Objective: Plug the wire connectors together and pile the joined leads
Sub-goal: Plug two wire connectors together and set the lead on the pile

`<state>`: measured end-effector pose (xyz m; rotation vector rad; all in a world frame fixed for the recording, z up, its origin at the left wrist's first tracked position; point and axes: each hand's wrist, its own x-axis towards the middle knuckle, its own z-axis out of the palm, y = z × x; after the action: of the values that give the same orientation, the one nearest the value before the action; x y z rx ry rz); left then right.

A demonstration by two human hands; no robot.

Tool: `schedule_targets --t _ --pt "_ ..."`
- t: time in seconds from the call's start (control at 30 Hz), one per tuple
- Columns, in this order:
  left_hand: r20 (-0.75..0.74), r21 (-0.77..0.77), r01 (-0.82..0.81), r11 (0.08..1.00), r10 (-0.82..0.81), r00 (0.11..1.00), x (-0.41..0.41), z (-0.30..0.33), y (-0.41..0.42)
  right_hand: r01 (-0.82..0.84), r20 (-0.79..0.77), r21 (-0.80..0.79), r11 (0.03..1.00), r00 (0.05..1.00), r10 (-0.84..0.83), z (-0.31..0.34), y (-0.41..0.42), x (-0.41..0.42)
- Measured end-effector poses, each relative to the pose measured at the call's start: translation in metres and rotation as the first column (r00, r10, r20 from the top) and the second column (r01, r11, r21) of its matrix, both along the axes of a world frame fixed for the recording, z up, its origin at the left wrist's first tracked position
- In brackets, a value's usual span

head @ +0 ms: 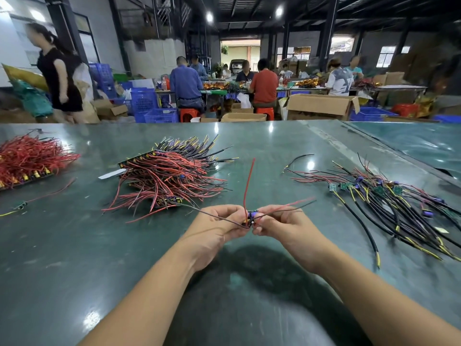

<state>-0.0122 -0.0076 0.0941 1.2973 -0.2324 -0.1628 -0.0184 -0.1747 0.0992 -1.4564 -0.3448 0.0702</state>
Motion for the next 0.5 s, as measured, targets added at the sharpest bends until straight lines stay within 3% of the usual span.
schedule_targets --t 0.2,0.27,0.4,0.5 --pt "-0.023 -0.055 0.068 0.996 -0.069 0.997 0.000 0.004 0.007 -0.114 -0.070 0.182 0.977 0.989 0.129 0.000 0.001 0.000" --pt "-0.029 -0.053 0.004 0.999 -0.006 1.000 0.001 0.006 0.006 -0.115 -0.073 0.195 0.974 0.989 0.131 -0.001 0.005 0.001" --pt "-0.033 -0.075 -0.153 0.985 0.151 0.988 0.008 0.007 0.010 0.042 -0.128 0.244 0.969 0.992 -0.011 -0.003 0.010 0.003" --pt "-0.066 -0.178 -0.394 0.902 0.388 0.919 0.018 0.006 0.018 0.067 -0.141 0.249 0.966 0.989 -0.032 0.000 0.000 0.003"
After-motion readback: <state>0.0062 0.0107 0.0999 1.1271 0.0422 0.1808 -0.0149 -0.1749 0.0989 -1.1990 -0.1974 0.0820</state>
